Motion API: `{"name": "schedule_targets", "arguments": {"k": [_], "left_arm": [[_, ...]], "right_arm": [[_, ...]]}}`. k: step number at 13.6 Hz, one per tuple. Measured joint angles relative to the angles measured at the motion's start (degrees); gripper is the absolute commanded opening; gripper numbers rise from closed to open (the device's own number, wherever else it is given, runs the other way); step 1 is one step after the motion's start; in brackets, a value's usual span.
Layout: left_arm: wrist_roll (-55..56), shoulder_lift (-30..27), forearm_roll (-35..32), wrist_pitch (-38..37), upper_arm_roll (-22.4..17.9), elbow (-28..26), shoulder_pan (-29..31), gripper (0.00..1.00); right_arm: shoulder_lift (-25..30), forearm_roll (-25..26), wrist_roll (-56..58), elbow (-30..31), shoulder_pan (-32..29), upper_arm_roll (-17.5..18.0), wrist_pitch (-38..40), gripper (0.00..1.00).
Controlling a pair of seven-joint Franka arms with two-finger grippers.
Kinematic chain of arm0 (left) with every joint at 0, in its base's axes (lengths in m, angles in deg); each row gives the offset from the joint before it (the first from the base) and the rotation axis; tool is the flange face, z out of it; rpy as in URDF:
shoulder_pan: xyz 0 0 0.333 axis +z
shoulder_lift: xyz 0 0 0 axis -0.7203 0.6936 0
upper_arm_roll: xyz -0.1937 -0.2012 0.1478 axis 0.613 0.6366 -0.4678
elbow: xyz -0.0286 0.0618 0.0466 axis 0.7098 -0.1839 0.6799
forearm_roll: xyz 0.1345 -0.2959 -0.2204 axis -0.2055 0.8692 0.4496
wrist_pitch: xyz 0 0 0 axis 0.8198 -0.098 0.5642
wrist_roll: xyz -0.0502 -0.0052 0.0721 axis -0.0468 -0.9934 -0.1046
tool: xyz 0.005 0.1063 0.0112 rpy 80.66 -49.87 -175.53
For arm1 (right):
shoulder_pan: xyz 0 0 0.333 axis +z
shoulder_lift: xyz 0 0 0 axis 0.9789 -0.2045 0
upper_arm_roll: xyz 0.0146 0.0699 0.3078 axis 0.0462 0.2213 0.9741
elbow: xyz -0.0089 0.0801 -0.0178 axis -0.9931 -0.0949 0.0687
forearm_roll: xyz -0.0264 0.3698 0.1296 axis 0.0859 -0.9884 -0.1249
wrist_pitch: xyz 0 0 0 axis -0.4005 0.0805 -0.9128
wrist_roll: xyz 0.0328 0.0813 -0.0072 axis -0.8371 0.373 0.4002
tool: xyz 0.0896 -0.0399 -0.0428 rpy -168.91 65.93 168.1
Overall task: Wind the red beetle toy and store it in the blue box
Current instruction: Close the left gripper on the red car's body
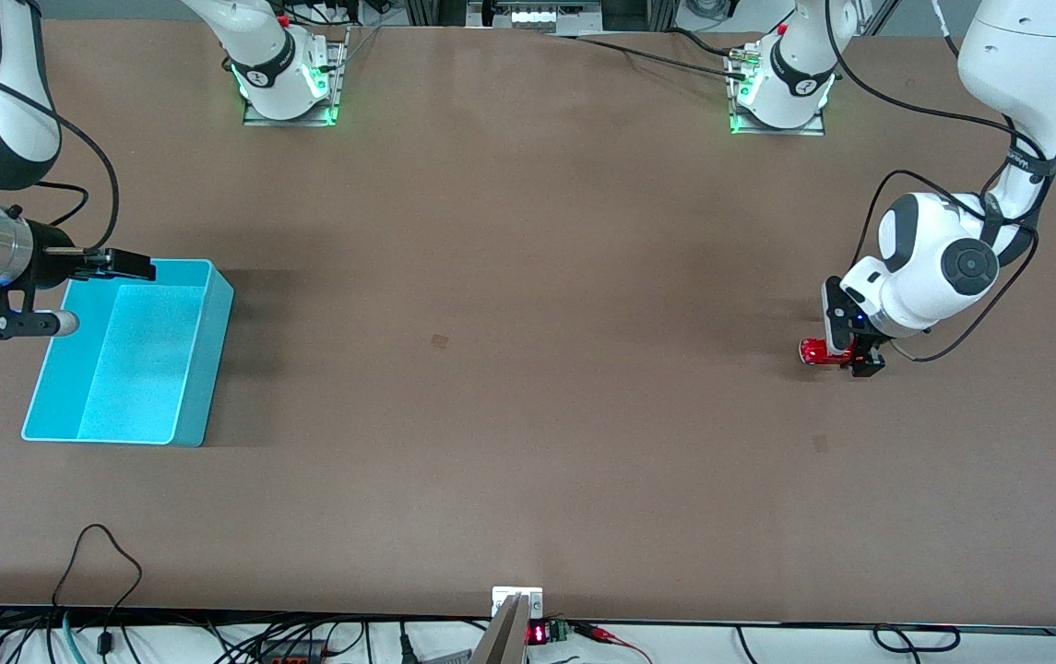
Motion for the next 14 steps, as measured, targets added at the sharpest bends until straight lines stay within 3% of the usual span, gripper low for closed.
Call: {"name": "schedule_targets", "arguments": {"k": [2, 3, 4, 10, 14], "left_arm": [[-0.02, 0.0, 0.0, 0.19, 0.02, 0.0, 0.0, 0.83], [-0.03, 0.0, 0.0, 0.26, 0.02, 0.0, 0.0, 0.66], [-0.03, 0.0, 0.0, 0.29, 0.02, 0.0, 0.0, 0.59], [-0.01, -0.04, 0.0, 0.58, 0.02, 0.0, 0.0, 0.36], [0.03, -0.04, 0.0, 0.59, 0.02, 0.0, 0.0, 0.33]], "right_arm": [[0.0, 0.0, 0.0, 0.0, 0.01, 0.0, 0.0, 1.0], [0.0, 0.0, 0.0, 0.0, 0.01, 0.0, 0.0, 1.0], [0.0, 0.0, 0.0, 0.0, 0.01, 0.0, 0.01, 1.0], [0.0, 0.0, 0.0, 0.0, 0.01, 0.0, 0.01, 1.0], [0.0, 0.0, 0.0, 0.0, 0.02, 0.0, 0.01, 1.0]]}}
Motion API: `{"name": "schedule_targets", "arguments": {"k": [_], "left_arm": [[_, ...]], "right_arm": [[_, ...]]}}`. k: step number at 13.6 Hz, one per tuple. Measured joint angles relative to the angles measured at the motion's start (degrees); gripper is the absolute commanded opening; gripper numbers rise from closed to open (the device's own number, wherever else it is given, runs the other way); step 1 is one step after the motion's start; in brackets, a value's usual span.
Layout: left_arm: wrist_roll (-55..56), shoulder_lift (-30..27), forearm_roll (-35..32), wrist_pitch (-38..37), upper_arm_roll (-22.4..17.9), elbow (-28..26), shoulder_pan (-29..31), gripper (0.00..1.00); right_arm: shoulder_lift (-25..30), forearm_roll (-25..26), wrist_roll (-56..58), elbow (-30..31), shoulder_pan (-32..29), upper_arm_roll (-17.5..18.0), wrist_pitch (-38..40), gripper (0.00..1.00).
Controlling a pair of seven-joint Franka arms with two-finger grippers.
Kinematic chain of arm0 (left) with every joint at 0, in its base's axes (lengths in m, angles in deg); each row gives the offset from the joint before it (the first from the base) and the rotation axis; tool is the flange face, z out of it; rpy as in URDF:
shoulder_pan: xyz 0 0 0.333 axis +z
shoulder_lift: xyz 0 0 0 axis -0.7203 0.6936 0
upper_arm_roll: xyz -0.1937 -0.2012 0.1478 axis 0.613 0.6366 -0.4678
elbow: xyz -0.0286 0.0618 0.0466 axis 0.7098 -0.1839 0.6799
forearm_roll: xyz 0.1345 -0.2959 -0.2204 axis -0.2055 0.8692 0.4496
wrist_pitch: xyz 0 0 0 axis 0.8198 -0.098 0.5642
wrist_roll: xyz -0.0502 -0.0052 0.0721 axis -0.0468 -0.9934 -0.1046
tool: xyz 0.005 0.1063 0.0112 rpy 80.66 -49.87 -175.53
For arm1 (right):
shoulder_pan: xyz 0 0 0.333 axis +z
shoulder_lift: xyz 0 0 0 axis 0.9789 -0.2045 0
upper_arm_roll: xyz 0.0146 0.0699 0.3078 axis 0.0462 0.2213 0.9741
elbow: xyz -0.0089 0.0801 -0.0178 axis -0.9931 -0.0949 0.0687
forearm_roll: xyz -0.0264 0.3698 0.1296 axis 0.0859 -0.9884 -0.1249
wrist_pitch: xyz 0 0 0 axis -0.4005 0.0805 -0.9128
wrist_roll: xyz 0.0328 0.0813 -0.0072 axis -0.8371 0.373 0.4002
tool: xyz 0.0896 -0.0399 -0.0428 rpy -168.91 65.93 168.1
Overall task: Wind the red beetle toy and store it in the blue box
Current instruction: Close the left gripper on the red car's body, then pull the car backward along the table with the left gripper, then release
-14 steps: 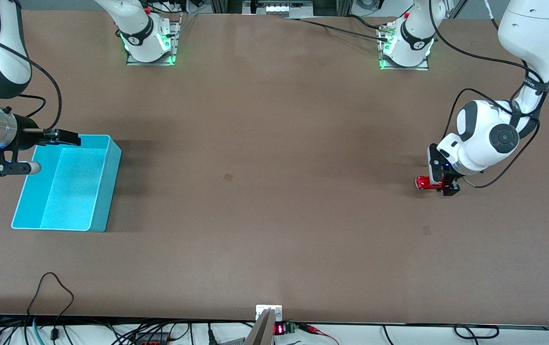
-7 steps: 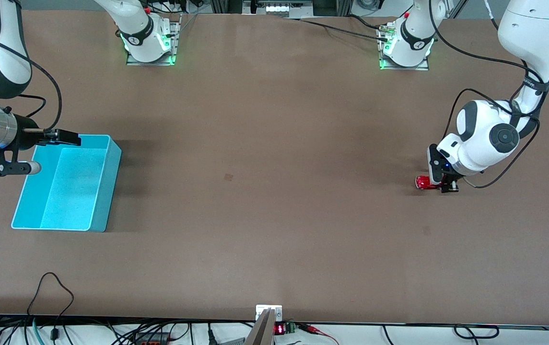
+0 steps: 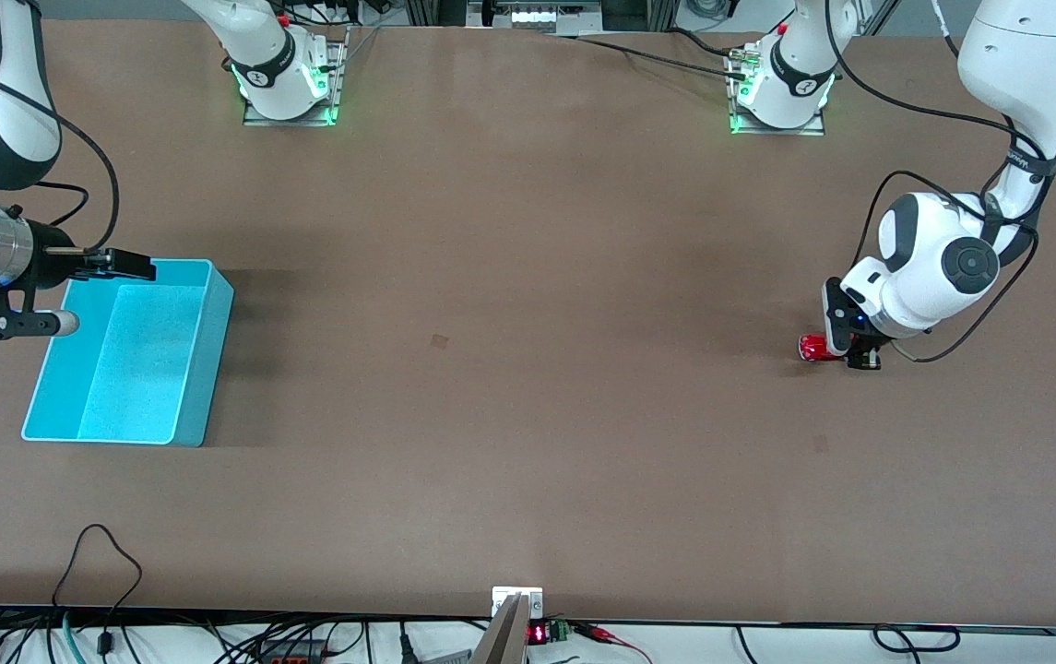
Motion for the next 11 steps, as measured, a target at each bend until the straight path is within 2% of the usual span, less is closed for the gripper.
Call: {"name": "schedule_targets", "arguments": {"k": [3, 11], "left_arm": [[0.01, 0.0, 0.0, 0.0, 0.0, 0.0, 0.01, 0.26], [-0.52, 0.02, 0.0, -0.04, -0.36, 0.0, 1.98, 0.24]], "right_arm": [[0.0, 0.0, 0.0, 0.0, 0.01, 0.0, 0.0, 1.0], [0.0, 0.0, 0.0, 0.0, 0.03, 0.01, 0.0, 1.0]]}}
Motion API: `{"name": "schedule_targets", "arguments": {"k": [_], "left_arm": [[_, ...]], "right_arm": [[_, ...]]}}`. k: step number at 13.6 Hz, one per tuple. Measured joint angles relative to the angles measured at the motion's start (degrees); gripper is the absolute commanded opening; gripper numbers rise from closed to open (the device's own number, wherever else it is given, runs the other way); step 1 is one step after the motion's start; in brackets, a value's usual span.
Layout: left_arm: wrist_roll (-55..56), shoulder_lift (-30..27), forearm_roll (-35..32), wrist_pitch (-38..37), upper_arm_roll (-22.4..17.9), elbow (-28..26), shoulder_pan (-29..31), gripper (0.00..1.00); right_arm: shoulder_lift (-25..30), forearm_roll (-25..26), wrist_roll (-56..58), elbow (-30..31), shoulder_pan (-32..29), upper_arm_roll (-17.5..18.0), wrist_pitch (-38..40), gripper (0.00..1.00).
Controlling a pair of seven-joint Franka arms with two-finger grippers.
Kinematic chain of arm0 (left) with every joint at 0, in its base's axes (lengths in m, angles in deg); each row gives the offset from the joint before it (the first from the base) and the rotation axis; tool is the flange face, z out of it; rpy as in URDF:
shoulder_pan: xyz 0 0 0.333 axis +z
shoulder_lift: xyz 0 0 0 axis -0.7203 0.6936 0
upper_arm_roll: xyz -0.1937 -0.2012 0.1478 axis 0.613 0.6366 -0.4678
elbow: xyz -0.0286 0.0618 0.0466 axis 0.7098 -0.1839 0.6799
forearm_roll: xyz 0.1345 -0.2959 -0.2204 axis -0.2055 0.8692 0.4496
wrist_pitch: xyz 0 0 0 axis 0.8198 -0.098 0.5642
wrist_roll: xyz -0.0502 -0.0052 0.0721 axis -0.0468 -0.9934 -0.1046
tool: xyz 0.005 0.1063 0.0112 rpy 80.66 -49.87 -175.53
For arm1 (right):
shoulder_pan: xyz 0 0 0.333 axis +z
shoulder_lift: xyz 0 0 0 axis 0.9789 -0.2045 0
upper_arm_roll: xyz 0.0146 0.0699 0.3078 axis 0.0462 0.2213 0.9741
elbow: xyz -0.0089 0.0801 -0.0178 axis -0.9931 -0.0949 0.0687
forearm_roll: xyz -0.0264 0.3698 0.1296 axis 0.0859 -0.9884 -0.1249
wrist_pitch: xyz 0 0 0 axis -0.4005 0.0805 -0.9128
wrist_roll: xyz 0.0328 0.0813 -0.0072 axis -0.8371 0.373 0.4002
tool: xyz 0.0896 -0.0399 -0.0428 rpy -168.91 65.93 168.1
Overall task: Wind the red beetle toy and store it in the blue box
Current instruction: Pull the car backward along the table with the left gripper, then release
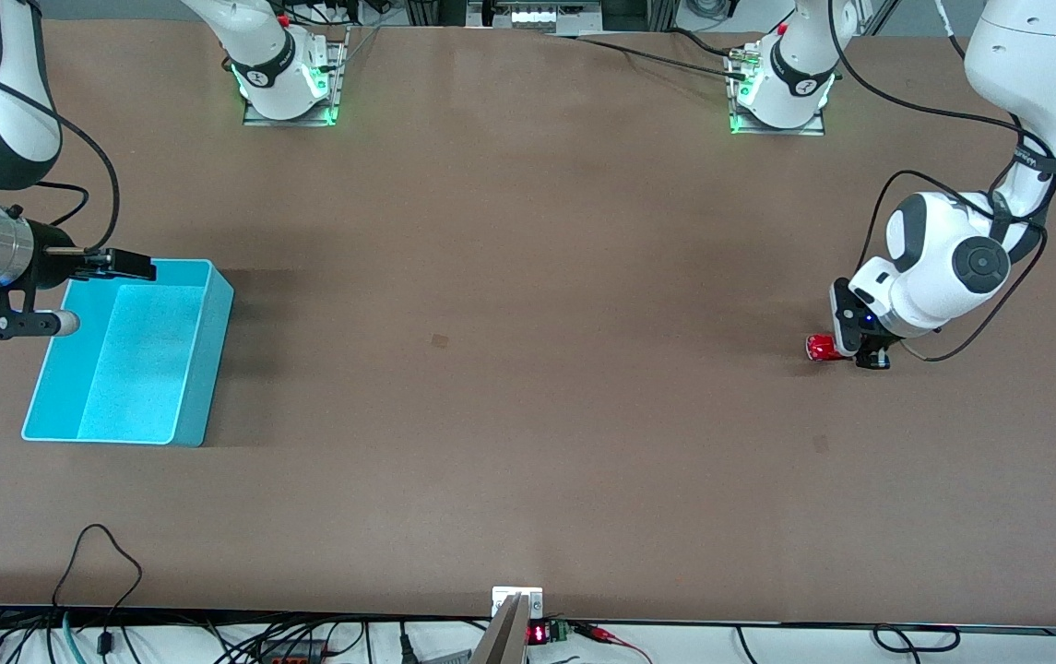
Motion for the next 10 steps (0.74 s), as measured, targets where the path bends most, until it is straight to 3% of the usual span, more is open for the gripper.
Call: {"name": "schedule_targets", "arguments": {"k": [10], "left_arm": [[-13.95, 1.11, -3.04, 0.2, -0.33, 1.68, 13.69, 0.27]], "right_arm": [[0.0, 0.0, 0.0, 0.0, 0.0, 0.01, 0.0, 1.0]]}}
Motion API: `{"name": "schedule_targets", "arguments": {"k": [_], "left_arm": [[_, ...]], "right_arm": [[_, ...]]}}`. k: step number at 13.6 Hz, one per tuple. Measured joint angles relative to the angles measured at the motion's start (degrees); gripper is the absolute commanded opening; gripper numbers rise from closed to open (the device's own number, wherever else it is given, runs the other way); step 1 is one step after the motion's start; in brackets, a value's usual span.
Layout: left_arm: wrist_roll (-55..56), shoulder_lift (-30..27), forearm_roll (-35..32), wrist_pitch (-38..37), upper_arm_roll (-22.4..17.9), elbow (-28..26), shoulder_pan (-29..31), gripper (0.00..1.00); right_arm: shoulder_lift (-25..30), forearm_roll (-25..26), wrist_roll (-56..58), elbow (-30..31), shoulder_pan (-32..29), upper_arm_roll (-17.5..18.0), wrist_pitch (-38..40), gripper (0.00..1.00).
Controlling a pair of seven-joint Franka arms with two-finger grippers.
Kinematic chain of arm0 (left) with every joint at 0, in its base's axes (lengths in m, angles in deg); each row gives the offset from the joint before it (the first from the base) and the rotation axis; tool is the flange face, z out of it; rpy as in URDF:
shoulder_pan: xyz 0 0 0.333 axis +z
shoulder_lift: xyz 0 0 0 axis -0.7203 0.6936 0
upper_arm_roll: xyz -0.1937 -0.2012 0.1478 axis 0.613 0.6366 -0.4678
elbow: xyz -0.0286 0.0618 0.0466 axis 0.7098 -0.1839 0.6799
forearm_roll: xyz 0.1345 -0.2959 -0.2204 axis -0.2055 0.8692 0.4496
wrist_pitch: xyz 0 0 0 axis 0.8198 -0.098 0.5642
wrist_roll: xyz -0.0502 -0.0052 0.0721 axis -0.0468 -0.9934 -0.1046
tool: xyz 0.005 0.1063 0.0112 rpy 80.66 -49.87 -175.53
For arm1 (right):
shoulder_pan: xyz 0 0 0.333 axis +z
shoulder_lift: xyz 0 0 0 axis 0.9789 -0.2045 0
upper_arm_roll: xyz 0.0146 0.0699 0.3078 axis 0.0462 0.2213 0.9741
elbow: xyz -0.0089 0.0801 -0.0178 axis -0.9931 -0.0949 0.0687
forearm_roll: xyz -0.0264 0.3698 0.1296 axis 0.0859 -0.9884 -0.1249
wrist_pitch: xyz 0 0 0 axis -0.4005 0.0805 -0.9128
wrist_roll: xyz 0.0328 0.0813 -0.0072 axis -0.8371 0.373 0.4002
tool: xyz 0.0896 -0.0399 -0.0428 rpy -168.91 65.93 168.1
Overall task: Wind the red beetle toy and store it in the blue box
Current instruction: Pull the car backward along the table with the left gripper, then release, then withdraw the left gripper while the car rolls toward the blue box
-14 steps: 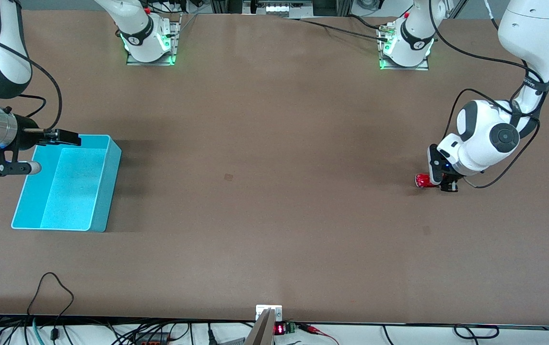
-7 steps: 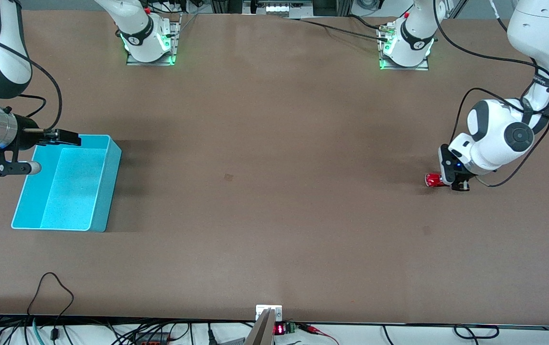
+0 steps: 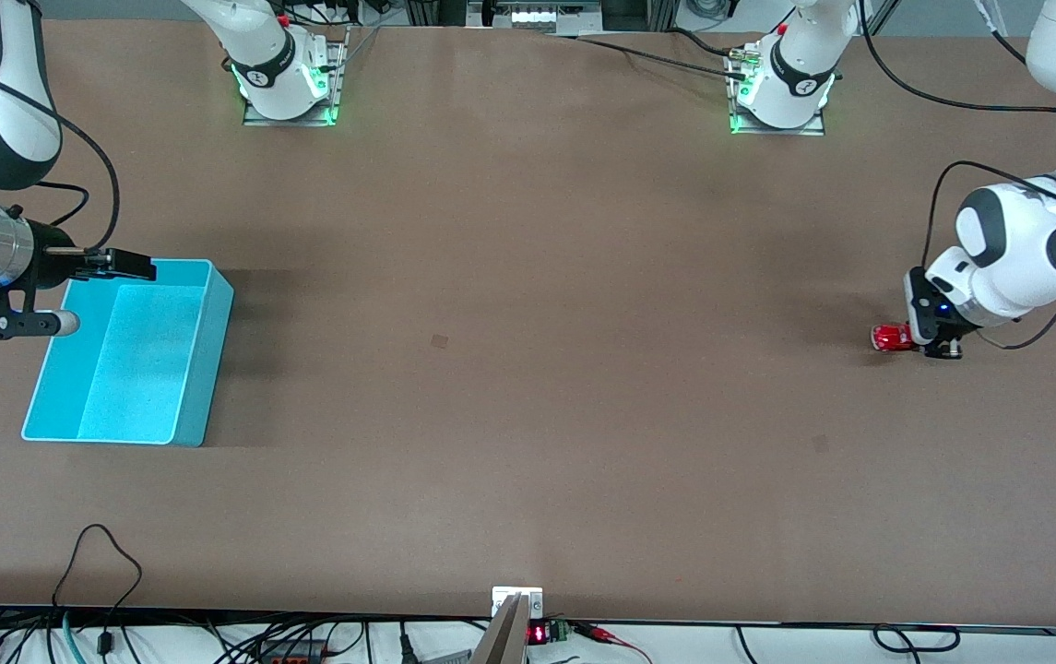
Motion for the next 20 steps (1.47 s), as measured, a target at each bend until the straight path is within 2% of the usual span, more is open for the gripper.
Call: {"name": "schedule_targets", "arguments": {"k": [1, 2, 3, 7, 9, 12, 14, 17, 20], "left_arm": [[-1.06, 0.3, -0.28, 0.05, 0.02, 0.45, 1.19, 0.35], [-1.82, 0.48, -0.38, 0.06, 0.05, 0.74, 2.0, 0.84], [-2.17, 0.54, -0.46, 0.08, 0.12, 0.82, 2.31, 1.0], [-2.44, 0.81, -1.31, -2.05, 1.19, 0.94, 2.42, 1.0], [-2.36, -1.74, -1.31, -8.57, 4.52, 3.21, 2.34, 1.0], [-2.28, -6.82, -0.97, -22.37, 8.55, 7.96, 2.2, 1.0], [-2.13, -8.19, -0.16, -26.66, 10.95, 10.97, 2.19, 1.0], [-0.13, -8.28, 5.56, -28.14, 13.29, 14.35, 1.8, 1.0], [8.67, -8.27, 7.29, -28.15, 13.64, 15.6, -0.28, 1.0]], "right_arm": [[0.0, 0.0, 0.0, 0.0, 0.0, 0.0, 0.0, 1.0], [0.0, 0.0, 0.0, 0.0, 0.0, 0.0, 0.0, 1.0], [0.0, 0.0, 0.0, 0.0, 0.0, 0.0, 0.0, 1.0], [0.0, 0.0, 0.0, 0.0, 0.0, 0.0, 0.0, 1.0], [0.0, 0.0, 0.0, 0.0, 0.01, 0.01, 0.0, 1.0], [0.0, 0.0, 0.0, 0.0, 0.02, 0.01, 0.0, 1.0], [0.0, 0.0, 0.0, 0.0, 0.02, 0.01, 0.0, 1.0], [0.0, 0.0, 0.0, 0.0, 0.02, 0.01, 0.0, 1.0], [0.0, 0.0, 0.0, 0.0, 0.02, 0.01, 0.0, 1.0]]}}
